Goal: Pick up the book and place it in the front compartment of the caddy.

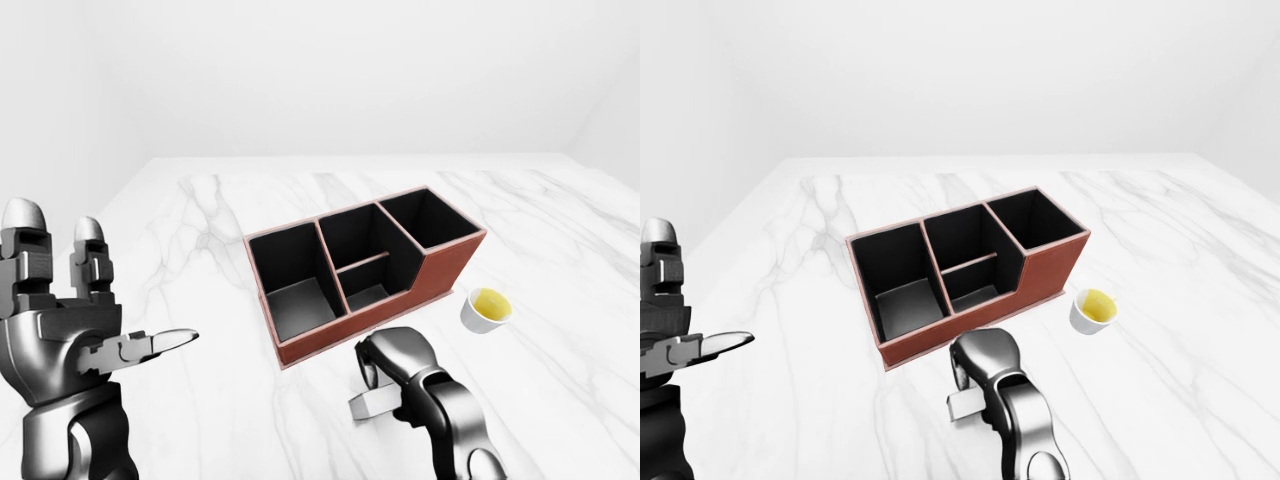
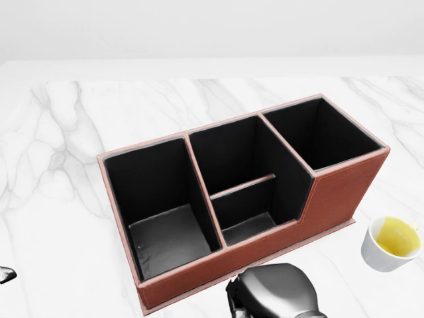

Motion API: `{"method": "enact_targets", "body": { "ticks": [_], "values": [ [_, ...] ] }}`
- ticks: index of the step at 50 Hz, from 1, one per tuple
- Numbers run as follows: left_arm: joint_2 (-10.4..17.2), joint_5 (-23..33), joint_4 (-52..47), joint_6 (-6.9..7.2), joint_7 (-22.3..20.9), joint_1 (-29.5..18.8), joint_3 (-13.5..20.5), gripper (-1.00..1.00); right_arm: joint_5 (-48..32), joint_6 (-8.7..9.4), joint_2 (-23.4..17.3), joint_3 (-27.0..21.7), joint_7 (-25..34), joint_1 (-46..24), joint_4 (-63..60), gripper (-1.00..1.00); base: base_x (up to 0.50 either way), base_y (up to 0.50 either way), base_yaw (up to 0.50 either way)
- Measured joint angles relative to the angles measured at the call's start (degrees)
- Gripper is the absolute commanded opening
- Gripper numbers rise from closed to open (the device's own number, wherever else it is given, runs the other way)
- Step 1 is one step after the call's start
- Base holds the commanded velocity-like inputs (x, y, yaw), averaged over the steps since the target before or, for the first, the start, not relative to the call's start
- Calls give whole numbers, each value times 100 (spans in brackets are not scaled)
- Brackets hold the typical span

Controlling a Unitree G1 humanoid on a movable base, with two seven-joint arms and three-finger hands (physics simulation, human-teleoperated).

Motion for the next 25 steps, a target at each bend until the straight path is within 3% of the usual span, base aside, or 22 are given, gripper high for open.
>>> {"method": "enact_targets", "body": {
  "ticks": [25],
  "values": [
    [-29,13,-14,0,-38,28,-23,100,-696,1,391,-274,0,-703,-890,-100,0,0,0]
  ]
}}
